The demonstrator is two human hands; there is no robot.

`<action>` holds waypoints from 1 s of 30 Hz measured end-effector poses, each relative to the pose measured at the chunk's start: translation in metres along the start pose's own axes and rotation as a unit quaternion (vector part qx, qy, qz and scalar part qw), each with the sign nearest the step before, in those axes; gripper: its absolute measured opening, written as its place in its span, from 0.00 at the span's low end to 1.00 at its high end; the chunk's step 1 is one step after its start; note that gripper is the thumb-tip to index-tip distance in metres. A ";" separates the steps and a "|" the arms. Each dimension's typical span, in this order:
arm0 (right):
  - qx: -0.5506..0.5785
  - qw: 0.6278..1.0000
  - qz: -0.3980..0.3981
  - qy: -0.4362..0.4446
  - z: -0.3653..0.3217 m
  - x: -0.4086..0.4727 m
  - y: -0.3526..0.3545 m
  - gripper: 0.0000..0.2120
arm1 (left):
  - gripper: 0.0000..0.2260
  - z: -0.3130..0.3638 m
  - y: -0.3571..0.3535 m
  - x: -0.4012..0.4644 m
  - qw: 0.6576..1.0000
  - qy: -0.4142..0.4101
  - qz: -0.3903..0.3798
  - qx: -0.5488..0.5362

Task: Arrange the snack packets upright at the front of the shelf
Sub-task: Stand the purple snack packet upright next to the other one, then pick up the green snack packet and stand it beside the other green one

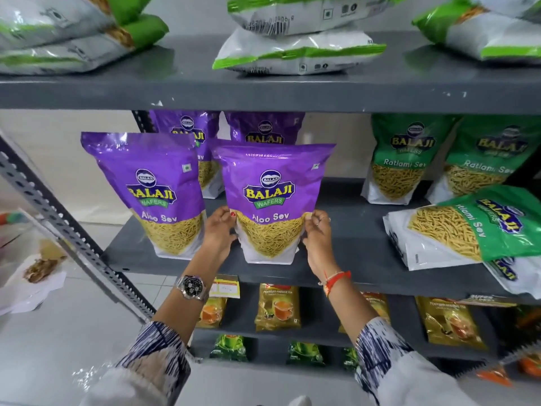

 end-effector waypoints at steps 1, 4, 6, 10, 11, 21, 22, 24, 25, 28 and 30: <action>-0.002 1.000 0.007 0.001 0.002 0.000 -0.001 0.06 | 0.11 -0.001 0.002 0.002 1.000 -0.001 -0.002 -0.002; -0.002 1.000 0.020 0.009 0.005 -0.001 -0.002 0.05 | 0.08 -0.008 0.006 0.005 1.000 -0.008 0.015 -0.015; 0.002 1.000 0.020 0.013 0.006 -0.004 -0.001 0.04 | 0.07 -0.017 0.008 0.002 0.999 -0.024 0.042 -0.024; 0.004 0.999 0.036 0.009 0.013 -0.015 0.008 0.06 | 0.15 -0.038 0.008 -0.023 0.982 -0.126 0.141 -0.022; 0.009 0.998 0.059 0.006 0.013 -0.019 0.014 0.07 | 0.15 -0.044 0.005 -0.032 0.973 -0.152 0.175 -0.009; 0.094 0.910 0.388 -0.111 0.012 -0.036 0.146 0.10 | 0.09 -0.111 -0.119 -0.088 0.993 -0.063 0.069 -0.071; 0.081 0.900 0.411 -0.118 0.011 -0.037 0.167 0.11 | 0.10 -0.113 -0.142 -0.087 0.995 -0.064 0.048 -0.058; 0.039 0.888 0.439 -0.129 0.004 -0.036 0.201 0.13 | 0.10 -0.116 -0.181 -0.085 0.996 -0.089 0.000 0.011; 0.025 0.887 0.442 -0.129 0.003 -0.035 0.217 0.12 | 0.09 -0.118 -0.200 -0.082 0.992 -0.109 -0.032 0.059; 0.062 0.901 0.405 -0.144 0.002 -0.029 0.254 0.06 | 0.05 -0.128 -0.253 -0.057 0.953 -0.177 -0.131 0.208; 0.099 0.918 0.349 -0.160 0.000 -0.024 0.267 0.05 | 0.10 -0.133 -0.289 -0.032 0.925 -0.167 -0.160 0.303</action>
Point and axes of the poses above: each hand's wrist, its own x-axis towards the middle knuckle, its own y-axis out of the back of the hand, z = x × y, the point moved 2 cm from there along x, towards the middle knuckle, and after that the axes turned 10 degrees about -x, right-handed, at the moved point
